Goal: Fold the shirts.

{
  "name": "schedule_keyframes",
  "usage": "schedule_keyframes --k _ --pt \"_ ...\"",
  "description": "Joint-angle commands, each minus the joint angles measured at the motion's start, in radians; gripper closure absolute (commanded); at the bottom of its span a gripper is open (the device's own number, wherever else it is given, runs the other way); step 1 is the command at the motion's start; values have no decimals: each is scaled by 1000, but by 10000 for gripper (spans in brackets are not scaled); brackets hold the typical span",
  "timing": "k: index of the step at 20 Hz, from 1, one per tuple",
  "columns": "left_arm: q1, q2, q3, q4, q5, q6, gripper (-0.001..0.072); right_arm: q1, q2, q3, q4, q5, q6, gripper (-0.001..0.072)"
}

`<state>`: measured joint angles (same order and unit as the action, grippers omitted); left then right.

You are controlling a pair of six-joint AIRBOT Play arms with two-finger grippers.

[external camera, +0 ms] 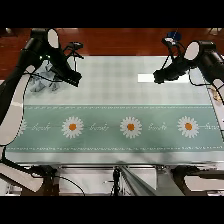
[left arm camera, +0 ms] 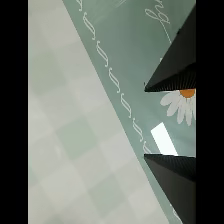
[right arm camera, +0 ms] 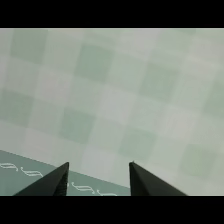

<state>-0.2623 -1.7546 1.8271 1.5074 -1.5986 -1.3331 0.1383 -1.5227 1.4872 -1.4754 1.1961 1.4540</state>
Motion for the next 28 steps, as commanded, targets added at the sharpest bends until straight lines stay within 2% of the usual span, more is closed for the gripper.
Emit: schedule_keyframes --k 1,11,13,14,15,21,25,28 --pt "0 0 1 0 0 0 226 0 -1 0 1 0 1 262" --pt "0 0 1 1 1 16 226 0 -1 0 1 0 0 261" --pt "7 -3 1 1 1 200 226 0 -1 0 1 2 0 261" --pt "11 -7 1 1 1 266 226 0 -1 0 0 6 1 261" --pt "11 -10 1 1 1 282 226 0 -1 0 0 9 1 261" --pt "4 -18 1 -23 1 281 226 0 -1 0 0 27 1 261" --pt "-6 -25 1 -185 1 281 226 0 -1 0 0 27 0 262" --pt "-24 -31 1 -225 1 281 226 0 -1 0 0 27 0 262"
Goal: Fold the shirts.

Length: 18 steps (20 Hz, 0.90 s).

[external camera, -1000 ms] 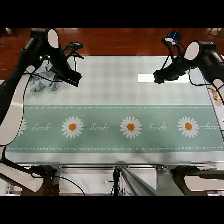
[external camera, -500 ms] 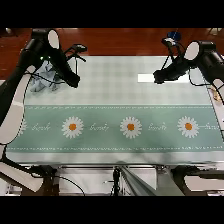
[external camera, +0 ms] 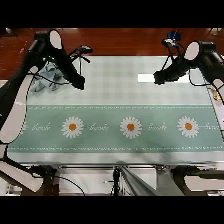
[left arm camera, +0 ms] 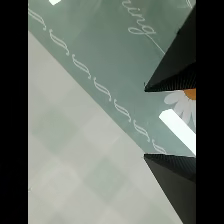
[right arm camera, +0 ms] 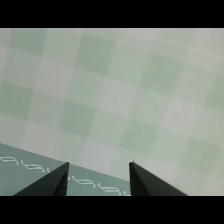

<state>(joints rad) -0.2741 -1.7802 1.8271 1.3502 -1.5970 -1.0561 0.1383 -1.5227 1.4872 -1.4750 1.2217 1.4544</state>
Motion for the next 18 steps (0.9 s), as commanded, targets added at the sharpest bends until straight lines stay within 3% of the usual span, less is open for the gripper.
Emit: schedule_keyframes --k 1,6,8,9,10,11,13,15,18 --pt "-16 -6 1 -69 -5 4 226 0 -1 0 0 2 0 262" --pt "-21 -7 1 -55 -5 5 228 0 -1 0 0 2 0 261" --pt "-21 -2 2 108 87 -23 212 0 -1 0 0 2 0 262" --pt "-19 4 2 235 143 -103 26 0 -1 0 0 3 0 262" --pt "-11 11 2 381 206 -208 -13 0 -1 0 0 5 0 262" --pt "5 19 2 492 257 -301 -13 0 -1 0 0 7 0 262" --pt "54 25 2 575 334 -442 -13 0 -1 0 0 8 0 261" --pt "118 23 2 571 380 -515 -13 0 -1 0 1 8 0 262" --pt "205 11 2 566 393 -539 -13 0 -1 0 3 8 1 262"
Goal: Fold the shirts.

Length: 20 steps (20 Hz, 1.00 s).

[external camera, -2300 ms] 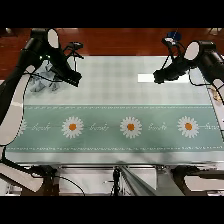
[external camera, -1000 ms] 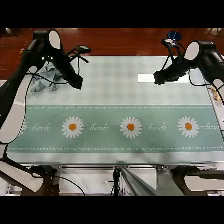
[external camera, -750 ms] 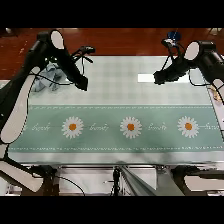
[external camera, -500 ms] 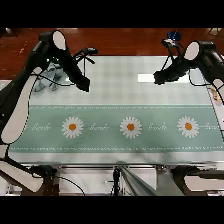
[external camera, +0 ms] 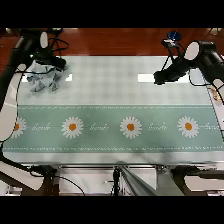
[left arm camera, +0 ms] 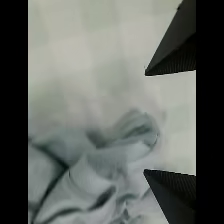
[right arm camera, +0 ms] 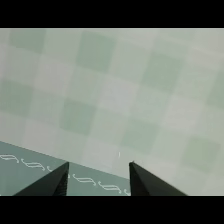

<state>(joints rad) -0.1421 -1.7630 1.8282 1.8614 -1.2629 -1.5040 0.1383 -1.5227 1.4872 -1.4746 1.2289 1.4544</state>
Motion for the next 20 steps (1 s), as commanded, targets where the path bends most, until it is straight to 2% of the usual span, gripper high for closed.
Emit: schedule_keyframes --k 1,6,12,17,18,19,20 --pt "103 -11 1 45 60 -91 -13 0 -1 0 3 0 4 262" --pt "197 -69 1 -42 117 -91 -13 0 -1 0 5 -6 8 262" --pt "202 -187 1 -72 272 -91 -13 0 -1 0 71 -5 8 262" --pt "202 -273 1 -71 311 -90 -13 0 -1 0 79 6 8 262" --pt "200 -279 1 -71 302 -89 189 0 -1 0 79 6 8 262" --pt "200 -276 1 -71 296 -76 473 0 -1 0 79 8 8 262" --pt "199 -267 5 -71 291 -77 551 0 -1 0 79 13 8 262"
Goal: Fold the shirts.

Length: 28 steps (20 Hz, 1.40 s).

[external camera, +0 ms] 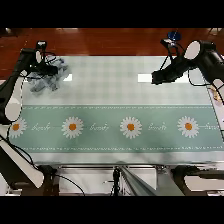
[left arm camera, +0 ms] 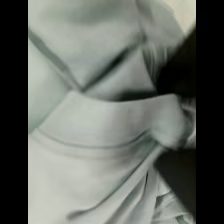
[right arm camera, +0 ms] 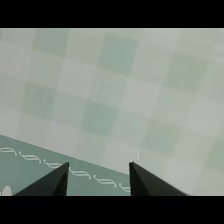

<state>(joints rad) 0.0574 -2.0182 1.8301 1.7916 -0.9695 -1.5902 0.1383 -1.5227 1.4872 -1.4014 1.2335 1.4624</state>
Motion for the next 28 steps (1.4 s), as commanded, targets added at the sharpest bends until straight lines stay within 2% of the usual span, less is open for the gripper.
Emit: schedule_keyframes --k 1,2,4,6,9,12,14,19,23,28 --pt "-2 -2 17 0 -17 6 603 0 -1 0 5 18 -1 262" --pt "-5 13 43 0 -42 6 668 0 -1 0 4 26 -2 262" --pt "-15 55 137 13 -90 -6 671 0 -1 0 -6 34 -12 262" --pt "-38 119 240 42 -108 -56 673 0 -1 0 -55 37 -12 262" --pt "-91 301 277 41 -104 -227 674 0 -1 0 -172 68 -12 262" --pt "-191 489 277 41 -117 -236 675 -2 0 0 -261 150 -7 262" --pt "-281 612 277 41 -116 -236 675 -2 14 0 -257 187 -3 261" --pt "-578 832 277 41 -116 -237 675 -2 114 0 -315 212 -3 262" --pt "-808 859 214 41 -116 -237 676 -2 214 0 -417 231 19 261" --pt "-945 733 7 40 -112 -264 676 -2 315 0 -459 233 19 262"
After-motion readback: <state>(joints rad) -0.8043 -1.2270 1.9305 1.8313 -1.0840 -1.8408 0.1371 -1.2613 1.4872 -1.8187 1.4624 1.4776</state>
